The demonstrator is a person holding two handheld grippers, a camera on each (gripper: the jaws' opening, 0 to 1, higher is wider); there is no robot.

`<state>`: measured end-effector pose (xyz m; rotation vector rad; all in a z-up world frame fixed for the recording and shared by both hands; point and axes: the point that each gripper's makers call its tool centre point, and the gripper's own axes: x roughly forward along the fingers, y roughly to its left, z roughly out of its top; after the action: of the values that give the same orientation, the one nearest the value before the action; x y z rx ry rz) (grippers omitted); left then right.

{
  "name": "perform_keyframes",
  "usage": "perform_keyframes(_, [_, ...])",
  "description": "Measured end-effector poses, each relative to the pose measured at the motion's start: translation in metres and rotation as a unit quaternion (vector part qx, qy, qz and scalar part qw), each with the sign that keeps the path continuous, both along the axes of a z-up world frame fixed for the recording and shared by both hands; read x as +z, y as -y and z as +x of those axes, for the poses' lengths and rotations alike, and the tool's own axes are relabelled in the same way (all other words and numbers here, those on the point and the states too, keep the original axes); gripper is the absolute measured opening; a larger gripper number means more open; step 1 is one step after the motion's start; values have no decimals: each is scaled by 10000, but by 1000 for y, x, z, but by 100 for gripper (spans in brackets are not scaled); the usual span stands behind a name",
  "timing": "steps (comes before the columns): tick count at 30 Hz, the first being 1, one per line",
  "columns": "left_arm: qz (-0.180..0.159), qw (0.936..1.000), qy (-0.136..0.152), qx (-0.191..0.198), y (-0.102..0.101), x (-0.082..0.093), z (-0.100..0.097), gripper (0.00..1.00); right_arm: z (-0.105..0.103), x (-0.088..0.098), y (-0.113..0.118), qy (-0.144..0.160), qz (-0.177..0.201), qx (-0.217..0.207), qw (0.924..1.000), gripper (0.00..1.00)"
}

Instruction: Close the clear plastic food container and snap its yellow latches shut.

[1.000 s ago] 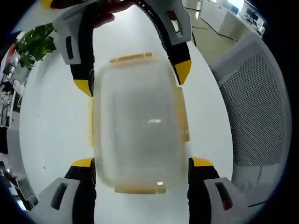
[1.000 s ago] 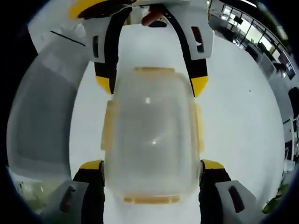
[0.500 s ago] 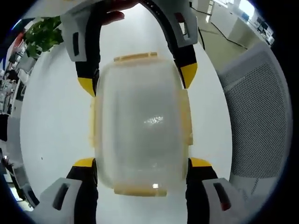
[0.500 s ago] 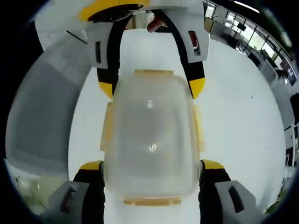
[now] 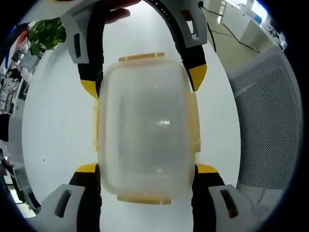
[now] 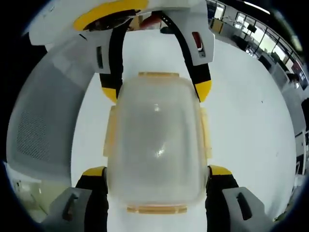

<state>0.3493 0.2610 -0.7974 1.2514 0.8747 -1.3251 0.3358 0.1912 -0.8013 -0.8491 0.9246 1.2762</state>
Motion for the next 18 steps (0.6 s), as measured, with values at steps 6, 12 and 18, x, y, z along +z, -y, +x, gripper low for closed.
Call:
perform_keyframes(6, [37,10000,33,22,1,-1,0,77,0,-1,0,10,4,-1,10000,84])
perform_keyframes(12, [74,9999,69,60,1,-1,0,77,0,0,0,15,34,9,10000,84])
perform_keyframes(18, [16,9999,91,89,1,-1,0,77,1,-2,0,-10,-6,33,10000,84])
